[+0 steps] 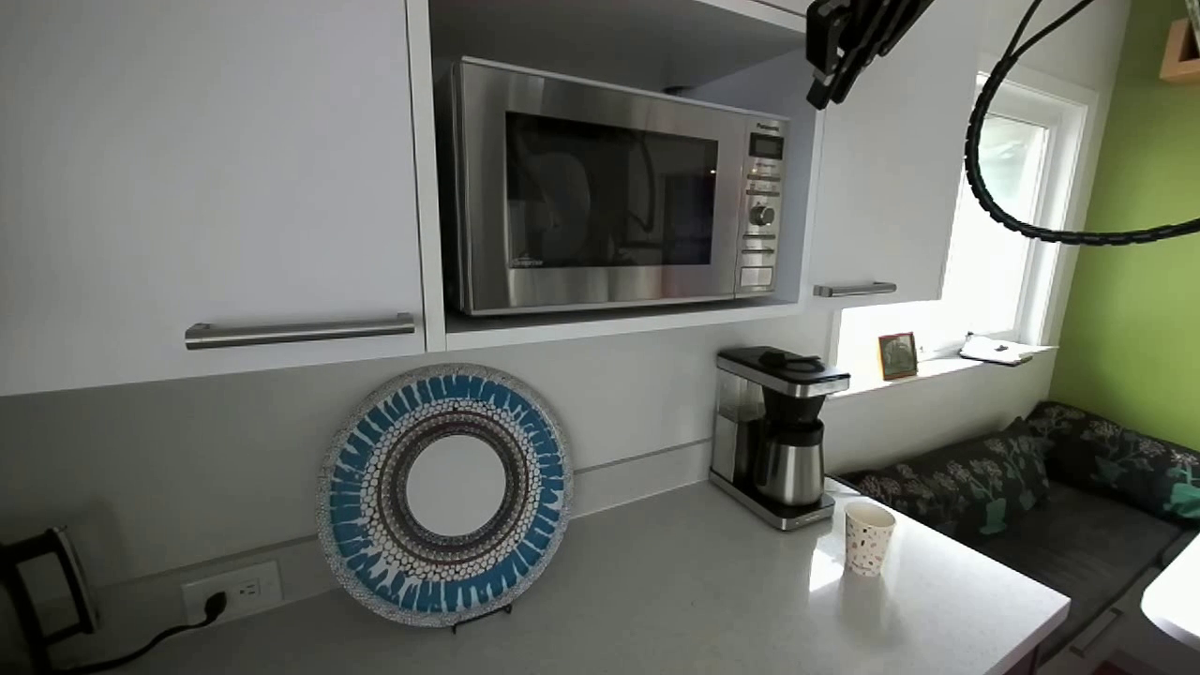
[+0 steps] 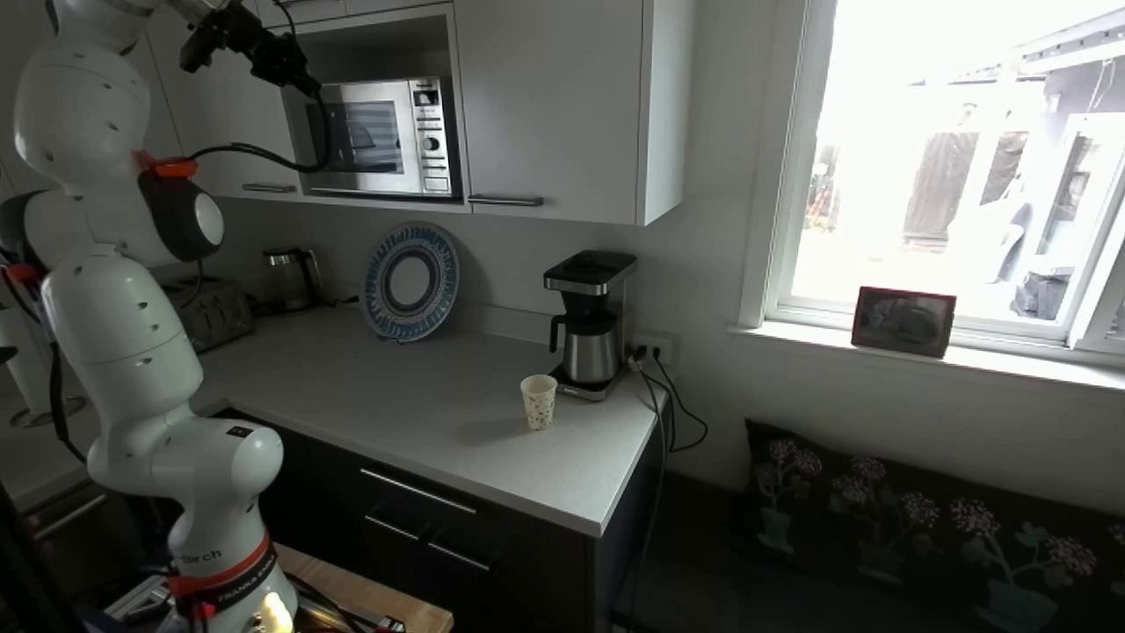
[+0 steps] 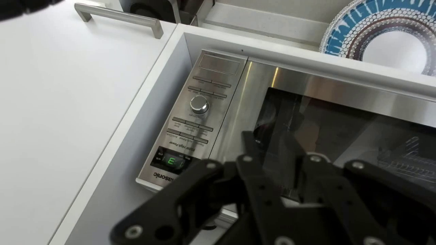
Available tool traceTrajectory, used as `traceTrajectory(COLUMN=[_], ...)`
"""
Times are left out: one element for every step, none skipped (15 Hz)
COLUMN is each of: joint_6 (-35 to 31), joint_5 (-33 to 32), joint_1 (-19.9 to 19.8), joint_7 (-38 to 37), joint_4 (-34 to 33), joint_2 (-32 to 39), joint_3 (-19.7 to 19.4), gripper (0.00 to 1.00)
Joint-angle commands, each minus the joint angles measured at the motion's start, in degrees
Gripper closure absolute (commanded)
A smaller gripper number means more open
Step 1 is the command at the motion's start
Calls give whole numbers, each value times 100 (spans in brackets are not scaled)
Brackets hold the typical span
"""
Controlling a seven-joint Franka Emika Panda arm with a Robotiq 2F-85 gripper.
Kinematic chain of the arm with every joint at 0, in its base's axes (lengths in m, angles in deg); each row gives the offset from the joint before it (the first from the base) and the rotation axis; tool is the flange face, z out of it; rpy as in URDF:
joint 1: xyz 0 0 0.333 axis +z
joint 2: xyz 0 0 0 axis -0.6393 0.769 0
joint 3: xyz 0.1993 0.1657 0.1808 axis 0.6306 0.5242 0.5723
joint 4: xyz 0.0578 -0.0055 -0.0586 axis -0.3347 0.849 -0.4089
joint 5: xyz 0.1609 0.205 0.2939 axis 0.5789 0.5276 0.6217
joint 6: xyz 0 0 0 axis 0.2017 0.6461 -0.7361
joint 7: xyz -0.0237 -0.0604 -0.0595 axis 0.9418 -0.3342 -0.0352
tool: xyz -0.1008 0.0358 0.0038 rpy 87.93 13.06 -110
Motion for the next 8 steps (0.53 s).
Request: traceTrajectory(joint_6=[-2,-47,-67,-9,-9,-9,-9,-9], joint_5=[39,89,87,1,1,1,0,0], joint_1=[19,21,20,4,5,4,3,2], joint_7=[-71,-47,-70,0,0,0,0,0], joint_4=[98,94,104,3,3,3,3,3], joint_2=[-106,-106,-108,0,4,12,21,29], joint_3=[19,10,13,29,30,29,29,29], gripper=[44,35,28,20,38,31,22,19])
